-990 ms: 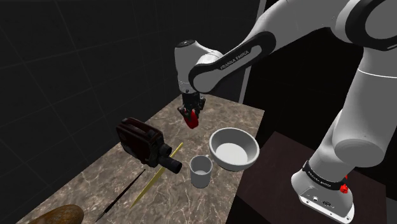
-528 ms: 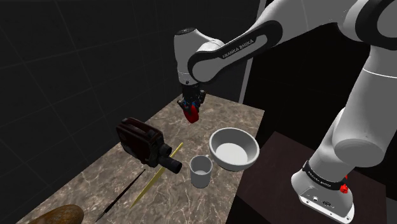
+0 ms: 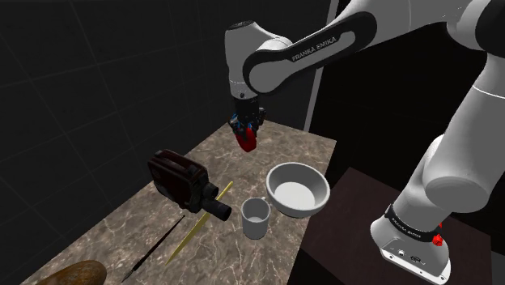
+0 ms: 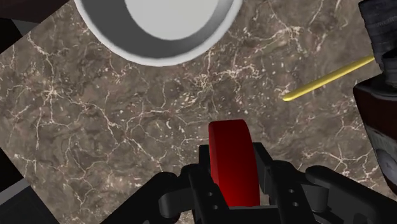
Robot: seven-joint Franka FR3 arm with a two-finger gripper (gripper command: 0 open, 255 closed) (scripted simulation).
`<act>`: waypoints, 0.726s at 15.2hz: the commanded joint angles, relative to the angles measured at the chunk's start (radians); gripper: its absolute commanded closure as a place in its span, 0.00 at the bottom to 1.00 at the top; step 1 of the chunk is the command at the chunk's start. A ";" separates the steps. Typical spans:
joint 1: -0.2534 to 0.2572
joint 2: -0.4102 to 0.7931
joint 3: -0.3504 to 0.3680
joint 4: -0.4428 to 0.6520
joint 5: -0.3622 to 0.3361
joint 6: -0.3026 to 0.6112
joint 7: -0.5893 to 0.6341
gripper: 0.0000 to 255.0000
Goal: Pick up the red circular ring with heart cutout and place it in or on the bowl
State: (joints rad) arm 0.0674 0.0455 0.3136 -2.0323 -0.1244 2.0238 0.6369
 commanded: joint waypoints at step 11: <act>0.066 -0.484 0.003 -0.453 0.165 -0.011 -0.039 1.00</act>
State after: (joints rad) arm 0.1229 -0.4029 0.3143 -2.4537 0.0275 2.0162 0.5956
